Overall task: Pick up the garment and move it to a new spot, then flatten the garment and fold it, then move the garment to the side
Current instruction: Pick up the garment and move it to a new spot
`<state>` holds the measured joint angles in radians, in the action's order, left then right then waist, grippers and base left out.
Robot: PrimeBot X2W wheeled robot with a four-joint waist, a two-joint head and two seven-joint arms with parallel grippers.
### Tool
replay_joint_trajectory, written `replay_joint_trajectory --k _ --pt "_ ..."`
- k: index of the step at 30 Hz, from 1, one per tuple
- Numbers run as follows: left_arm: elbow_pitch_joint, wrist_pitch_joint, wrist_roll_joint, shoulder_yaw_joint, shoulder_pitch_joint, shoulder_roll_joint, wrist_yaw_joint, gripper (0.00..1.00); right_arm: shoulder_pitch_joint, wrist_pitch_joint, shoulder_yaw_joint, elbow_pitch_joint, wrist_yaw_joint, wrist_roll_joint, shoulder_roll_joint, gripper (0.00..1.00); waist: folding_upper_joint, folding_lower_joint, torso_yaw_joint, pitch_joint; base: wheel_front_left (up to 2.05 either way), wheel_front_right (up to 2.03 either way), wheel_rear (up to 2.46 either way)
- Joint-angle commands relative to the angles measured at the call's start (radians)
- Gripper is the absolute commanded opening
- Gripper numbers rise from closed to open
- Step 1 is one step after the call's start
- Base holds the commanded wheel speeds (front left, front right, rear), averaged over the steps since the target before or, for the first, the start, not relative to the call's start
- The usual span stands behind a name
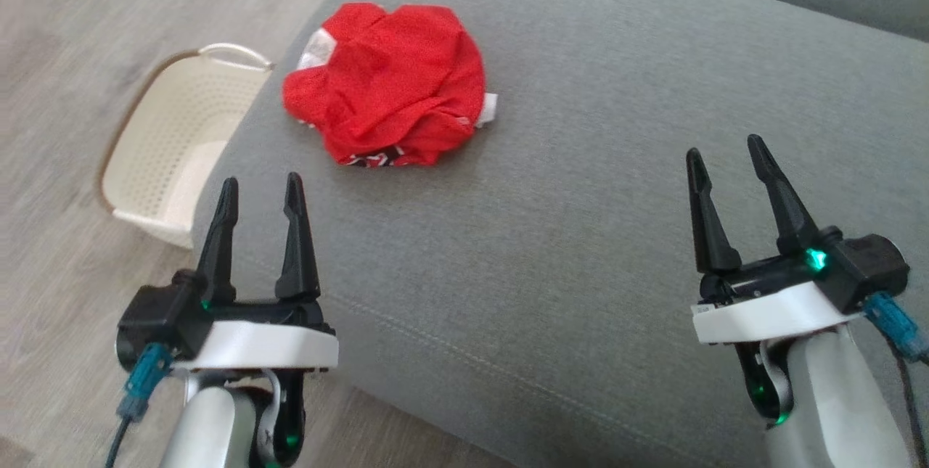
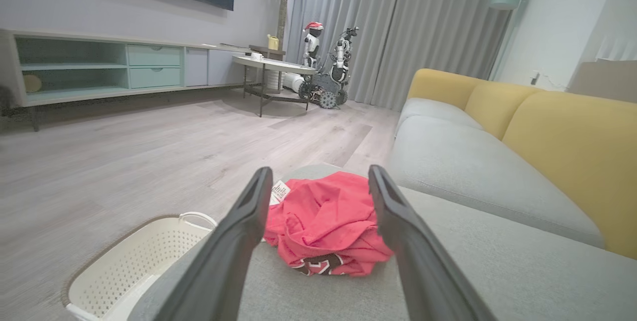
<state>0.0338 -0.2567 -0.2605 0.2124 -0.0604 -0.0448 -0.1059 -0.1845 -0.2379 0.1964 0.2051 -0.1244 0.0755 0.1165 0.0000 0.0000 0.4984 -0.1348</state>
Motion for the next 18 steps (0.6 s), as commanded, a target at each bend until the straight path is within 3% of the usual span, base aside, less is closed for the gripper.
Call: replay_joint_trajectory --k 1,13,18 --pt "0.041 -0.005 -0.006 -0.036 -0.015 -0.005 -0.004 1.00 -0.005 0.003 0.021 -0.035 -0.006 0.011 0.009 1.00 0.0000 0.0000 0.022 0.004 0.00 0.00 0.00" --pt "0.051 -0.005 -0.025 -0.064 -0.007 -0.005 -0.015 1.00 -0.006 0.020 0.035 -0.046 -0.006 0.016 0.012 1.00 0.0000 0.0000 0.033 -0.012 0.00 0.00 0.00" --pt "-0.008 -0.005 -0.057 -0.094 -0.050 -0.005 0.025 1.00 -0.003 0.045 0.012 -0.076 -0.006 0.004 0.020 1.00 0.0000 0.0000 0.013 -0.058 0.00 0.00 0.00"
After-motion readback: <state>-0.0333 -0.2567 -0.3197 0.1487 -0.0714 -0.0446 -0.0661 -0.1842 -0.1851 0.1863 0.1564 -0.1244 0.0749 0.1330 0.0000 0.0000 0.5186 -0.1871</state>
